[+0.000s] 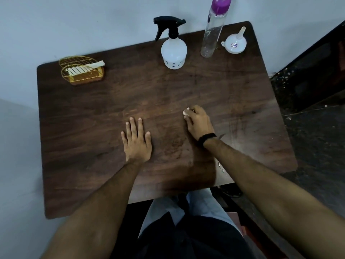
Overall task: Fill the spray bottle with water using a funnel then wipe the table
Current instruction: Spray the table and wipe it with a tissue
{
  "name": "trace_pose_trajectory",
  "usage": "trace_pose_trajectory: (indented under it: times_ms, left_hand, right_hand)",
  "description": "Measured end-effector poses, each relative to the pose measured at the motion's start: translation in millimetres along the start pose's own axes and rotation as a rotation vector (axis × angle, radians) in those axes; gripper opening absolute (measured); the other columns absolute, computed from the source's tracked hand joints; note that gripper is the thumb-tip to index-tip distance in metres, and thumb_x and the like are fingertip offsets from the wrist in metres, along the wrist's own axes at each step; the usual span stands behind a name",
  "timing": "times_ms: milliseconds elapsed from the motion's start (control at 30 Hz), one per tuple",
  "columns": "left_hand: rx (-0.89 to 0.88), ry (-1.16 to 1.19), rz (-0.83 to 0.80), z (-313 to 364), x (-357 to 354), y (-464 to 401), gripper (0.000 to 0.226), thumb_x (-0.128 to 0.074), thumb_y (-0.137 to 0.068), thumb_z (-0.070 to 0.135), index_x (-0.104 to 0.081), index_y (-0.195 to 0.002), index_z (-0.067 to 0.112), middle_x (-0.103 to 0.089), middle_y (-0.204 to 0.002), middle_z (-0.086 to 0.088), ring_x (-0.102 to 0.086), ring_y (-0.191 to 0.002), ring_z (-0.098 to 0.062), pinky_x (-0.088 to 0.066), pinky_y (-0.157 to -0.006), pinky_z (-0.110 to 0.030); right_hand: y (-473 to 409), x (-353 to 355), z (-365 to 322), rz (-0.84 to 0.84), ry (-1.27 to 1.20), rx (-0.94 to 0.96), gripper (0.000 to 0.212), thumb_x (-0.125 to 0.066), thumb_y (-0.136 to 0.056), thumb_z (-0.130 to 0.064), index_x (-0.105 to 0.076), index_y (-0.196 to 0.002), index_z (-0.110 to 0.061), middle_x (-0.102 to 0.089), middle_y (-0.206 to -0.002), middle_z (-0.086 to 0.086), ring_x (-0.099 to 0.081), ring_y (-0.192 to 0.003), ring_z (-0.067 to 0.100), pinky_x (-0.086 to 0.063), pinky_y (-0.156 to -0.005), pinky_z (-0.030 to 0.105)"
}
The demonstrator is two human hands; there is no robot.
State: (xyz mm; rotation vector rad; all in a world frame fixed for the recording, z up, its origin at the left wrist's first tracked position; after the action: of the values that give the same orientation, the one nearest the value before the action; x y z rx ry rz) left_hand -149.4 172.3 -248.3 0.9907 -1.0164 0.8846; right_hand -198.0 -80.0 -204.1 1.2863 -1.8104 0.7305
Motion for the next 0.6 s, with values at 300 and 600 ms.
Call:
trace_pose_trajectory:
  times_ms: [300,600]
  left_hand:
    - [-0.007,0.008,-0.012,1.5,3.9,0.8,0.061,-0.025,-0.105,0.043,-0.005,-0.159,0.022,0.003,-0.166,-0.006,0.002,-0.153,-0.026,-0.004,-0.122,-0.053]
    - [-0.049,0.004,0.023,-1.2,-0.3,-0.1,0.066,-0.013,-0.1,0.049,-0.01,-0.159,0.019,-0.002,-0.166,-0.01,-0.004,-0.153,-0.03,-0.006,-0.12,-0.055]
  right_hand:
    - [88.5,-33.0,-60.0,-0.313,-0.345,-0.005,0.01,-0.067,-0.089,-0.02,-0.077,-0.092,-0.018,-0.071,-0.097,0.001,-0.065,-0.09,0.016,-0.049,-0.085,0.026]
    - [34.9,2.4,-3.0,0.041,-0.021,-0.215,0.02,-0.061,-0.083,-0.002,-0.068,-0.097,-0.013,-0.064,-0.099,0.009,-0.057,-0.089,0.034,-0.048,-0.071,0.037]
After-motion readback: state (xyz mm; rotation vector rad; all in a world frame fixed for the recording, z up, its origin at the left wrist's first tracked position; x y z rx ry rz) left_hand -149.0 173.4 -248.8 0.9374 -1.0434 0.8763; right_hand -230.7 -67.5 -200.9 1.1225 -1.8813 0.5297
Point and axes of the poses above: each hand's wrist, its own y-axis away from the middle knuckle, its own x-axis out of the back of the hand, z = x × y, the point moved 6 cm from there along -y, towards the middle knuckle
